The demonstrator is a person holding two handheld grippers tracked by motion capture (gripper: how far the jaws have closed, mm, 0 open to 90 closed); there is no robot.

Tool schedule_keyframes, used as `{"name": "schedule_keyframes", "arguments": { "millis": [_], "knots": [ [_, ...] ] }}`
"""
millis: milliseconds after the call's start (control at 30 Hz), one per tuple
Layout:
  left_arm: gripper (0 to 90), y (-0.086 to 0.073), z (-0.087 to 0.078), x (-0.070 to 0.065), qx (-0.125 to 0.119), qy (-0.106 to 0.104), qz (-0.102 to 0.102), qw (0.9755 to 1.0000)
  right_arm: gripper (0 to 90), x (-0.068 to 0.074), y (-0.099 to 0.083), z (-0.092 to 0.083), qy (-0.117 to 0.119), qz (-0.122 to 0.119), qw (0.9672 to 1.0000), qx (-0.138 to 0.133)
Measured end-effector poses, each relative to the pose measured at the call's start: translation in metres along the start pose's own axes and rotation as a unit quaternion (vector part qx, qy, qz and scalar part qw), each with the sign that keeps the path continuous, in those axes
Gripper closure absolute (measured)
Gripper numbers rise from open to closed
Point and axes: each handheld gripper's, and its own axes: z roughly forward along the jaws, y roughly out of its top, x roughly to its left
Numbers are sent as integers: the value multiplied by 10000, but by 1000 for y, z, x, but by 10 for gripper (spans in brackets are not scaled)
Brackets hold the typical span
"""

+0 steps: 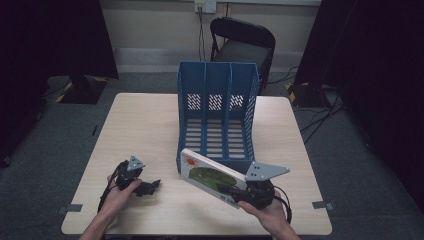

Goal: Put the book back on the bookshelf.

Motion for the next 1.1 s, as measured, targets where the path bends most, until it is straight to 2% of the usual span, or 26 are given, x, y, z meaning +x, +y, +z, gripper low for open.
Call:
{"name": "schedule_keyframes", "arguments": {
  "millis": [133, 233, 400, 567, 600, 633, 733, 767, 800, 833, 900, 933, 967, 1100],
  "knots": [
    [0, 0, 0, 0, 2, 1, -10, 10000, 764, -4, 10, -7, -166, -9, 9998, -132],
    [0, 0, 0, 0, 4, 1, -9, 10000, 764, -6, 12, -8, -208, -6, 9996, -169],
    [0, 0, 0, 0, 3, 0, -12, 10000, 764, -13, 17, -16, -327, 114, 9988, -353],
    [0, 0, 0, 0, 3, 3, -7, 10000, 764, -21, 23, -24, -578, 243, 9971, -422],
    [0, 0, 0, 0, 4, 2, -11, 10000, 764, -27, 25, -28, -748, 395, 9951, -507],
    [0, 0, 0, 0, 4, 2, -11, 10000, 764, -27, 25, -28, -748, 395, 9951, -507],
    [0, 0, 0, 0, 5, 2, -10, 10000, 764, -35, 28, -36, -993, 463, 9925, -542],
    [0, 0, 0, 0, 5, 2, -10, 10000, 764, -35, 28, -36, -993, 463, 9925, -542],
    [0, 0, 0, 0, 5, 2, -6, 10000, 764, -40, 29, -39, -1131, 459, 9909, -564],
    [0, 0, 0, 0, 5, 2, -6, 10000, 764, -40, 29, -39, -1131, 459, 9909, -564],
    [0, 0, 0, 0, 4, 2, -11, 10000, 764, -44, 30, -40, -1358, 470, 9876, -631],
    [0, 0, 0, 0, 4, 2, -8, 10000, 764, -49, 30, -40, -1499, 552, 9849, -662],
    [0, 0, 0, 0, 3, 1, -12, 10000, 764, -49, 30, -40, -1499, 552, 9849, -662],
    [0, 0, 0, 0, 3, 1, -11, 10000, 764, -62, 32, -41, -1769, 654, 9797, -672]
  ]
}}
